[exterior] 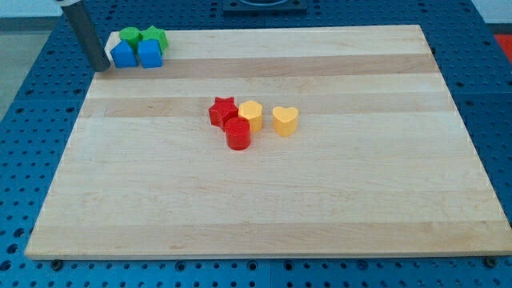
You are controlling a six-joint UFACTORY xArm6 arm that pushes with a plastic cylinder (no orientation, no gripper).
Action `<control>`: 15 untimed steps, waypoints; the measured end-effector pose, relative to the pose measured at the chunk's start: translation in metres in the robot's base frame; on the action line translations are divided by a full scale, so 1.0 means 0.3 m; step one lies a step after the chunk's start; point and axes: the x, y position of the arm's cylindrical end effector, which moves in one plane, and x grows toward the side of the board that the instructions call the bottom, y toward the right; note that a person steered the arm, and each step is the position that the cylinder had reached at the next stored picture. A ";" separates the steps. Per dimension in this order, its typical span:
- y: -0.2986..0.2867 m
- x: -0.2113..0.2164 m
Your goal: Push the blue cube above the yellow heart
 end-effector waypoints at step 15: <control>0.835 0.236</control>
